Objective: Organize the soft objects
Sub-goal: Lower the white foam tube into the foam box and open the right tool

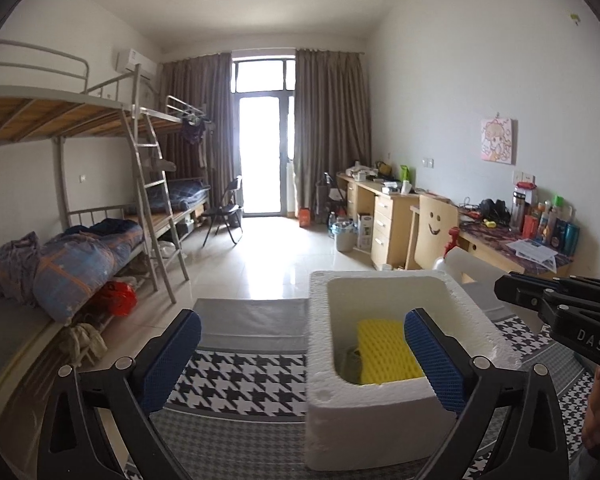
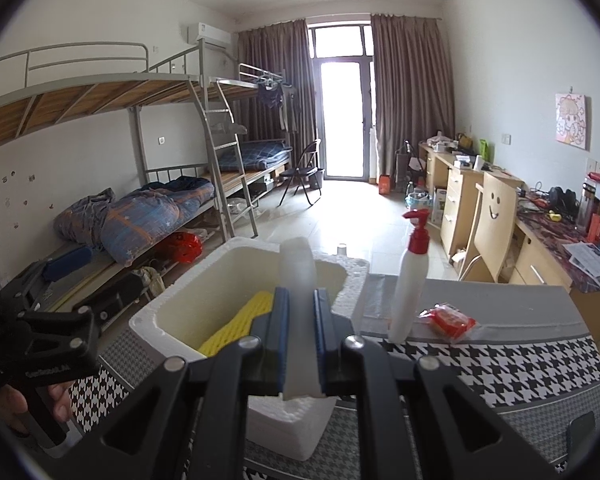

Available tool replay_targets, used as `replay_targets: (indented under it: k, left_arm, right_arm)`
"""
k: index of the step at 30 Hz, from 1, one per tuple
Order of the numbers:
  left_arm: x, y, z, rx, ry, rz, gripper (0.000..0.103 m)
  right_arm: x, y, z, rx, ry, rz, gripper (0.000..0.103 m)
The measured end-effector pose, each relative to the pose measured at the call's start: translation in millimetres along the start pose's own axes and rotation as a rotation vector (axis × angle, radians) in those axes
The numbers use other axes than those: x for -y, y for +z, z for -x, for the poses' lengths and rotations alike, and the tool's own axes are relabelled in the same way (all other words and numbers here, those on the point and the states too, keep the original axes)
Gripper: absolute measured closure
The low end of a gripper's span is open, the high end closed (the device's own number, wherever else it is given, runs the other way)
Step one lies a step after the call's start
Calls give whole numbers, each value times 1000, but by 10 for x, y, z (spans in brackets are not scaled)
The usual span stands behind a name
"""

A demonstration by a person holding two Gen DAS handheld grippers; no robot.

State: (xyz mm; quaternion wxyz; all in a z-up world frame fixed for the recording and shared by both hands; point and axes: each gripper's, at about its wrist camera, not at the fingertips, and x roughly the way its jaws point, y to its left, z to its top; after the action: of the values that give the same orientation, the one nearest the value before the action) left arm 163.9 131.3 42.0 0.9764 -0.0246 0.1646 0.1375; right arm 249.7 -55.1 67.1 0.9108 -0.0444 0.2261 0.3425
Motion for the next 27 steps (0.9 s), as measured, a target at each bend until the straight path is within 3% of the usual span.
replay_targets:
  k: [11, 21, 26, 27]
  left_arm:
    - [-211, -90, 72, 11, 60, 25, 1]
    - [-319, -184, 90, 0, 78, 41, 1]
    - [-385, -196, 102, 3, 85, 58, 1]
    - [-396, -197, 102, 3, 87, 61, 1]
  right_arm:
    - [-141, 46, -140, -26, 58, -5, 88]
    - [-152, 56, -327, -67, 54, -19, 88]
    - [-155, 60, -393, -80, 55, -20, 84]
    - [-153, 57, -408, -83, 55, -22, 78]
